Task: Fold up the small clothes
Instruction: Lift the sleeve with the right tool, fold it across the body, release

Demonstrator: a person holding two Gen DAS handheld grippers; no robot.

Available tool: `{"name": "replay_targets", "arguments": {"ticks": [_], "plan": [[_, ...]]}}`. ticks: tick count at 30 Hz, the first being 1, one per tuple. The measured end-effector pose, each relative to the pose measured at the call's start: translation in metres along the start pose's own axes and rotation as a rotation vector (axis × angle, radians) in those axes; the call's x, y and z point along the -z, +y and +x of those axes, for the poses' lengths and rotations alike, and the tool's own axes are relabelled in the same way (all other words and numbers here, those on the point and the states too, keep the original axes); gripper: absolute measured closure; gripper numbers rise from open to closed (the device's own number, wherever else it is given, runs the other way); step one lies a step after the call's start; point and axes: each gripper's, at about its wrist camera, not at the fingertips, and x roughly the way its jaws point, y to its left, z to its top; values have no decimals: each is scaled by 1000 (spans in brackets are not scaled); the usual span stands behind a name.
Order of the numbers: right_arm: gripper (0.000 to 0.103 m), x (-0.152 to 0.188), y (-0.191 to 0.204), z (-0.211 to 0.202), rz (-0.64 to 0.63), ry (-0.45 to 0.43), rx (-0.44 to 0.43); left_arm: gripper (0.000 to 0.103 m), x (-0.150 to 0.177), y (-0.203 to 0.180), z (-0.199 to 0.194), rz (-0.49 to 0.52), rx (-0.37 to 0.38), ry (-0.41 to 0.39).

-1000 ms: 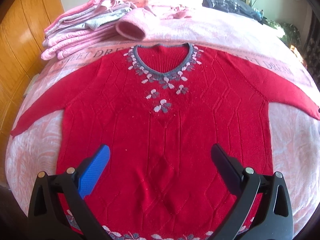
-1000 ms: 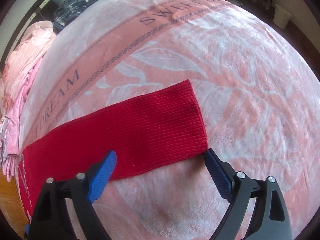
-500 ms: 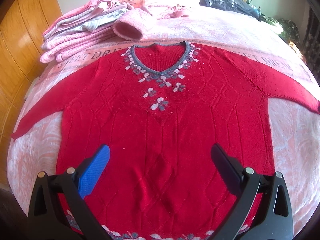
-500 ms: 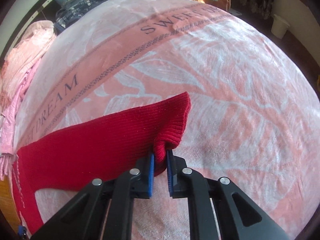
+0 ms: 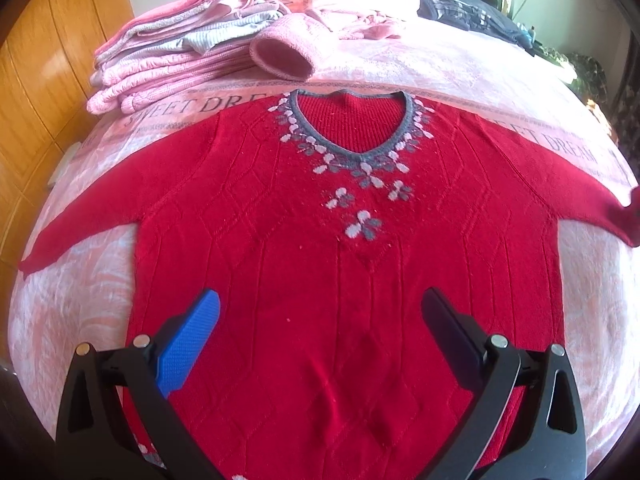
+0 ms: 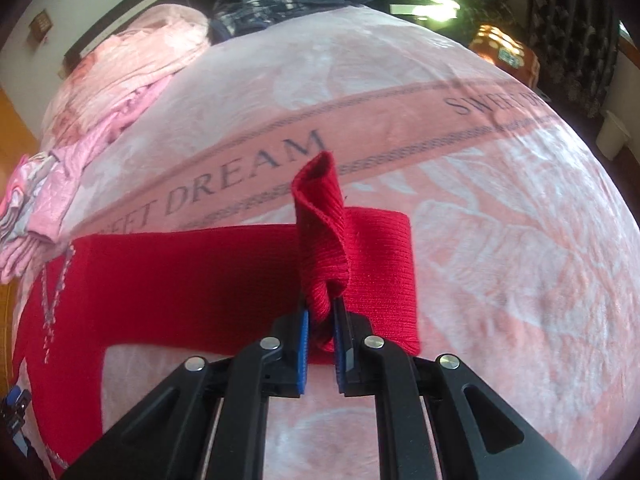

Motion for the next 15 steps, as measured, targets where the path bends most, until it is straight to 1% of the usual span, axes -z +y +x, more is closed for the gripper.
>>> {"name": "replay_targets", "arguments": {"ticks": [4, 9, 12, 15], "plan": [[93, 6, 67, 2, -64, -1, -113, 3, -7, 9, 6, -31, 19, 7], [93, 27, 156, 12, -148, 26, -238, 3, -8, 14, 9, -44, 30, 8], [93, 41, 207, 20, -183, 52, -334, 3, -9, 17, 12, -49, 38, 16], [93, 51, 252, 27, -237, 69, -355, 3, -11, 19, 12, -50, 41, 15]]}}
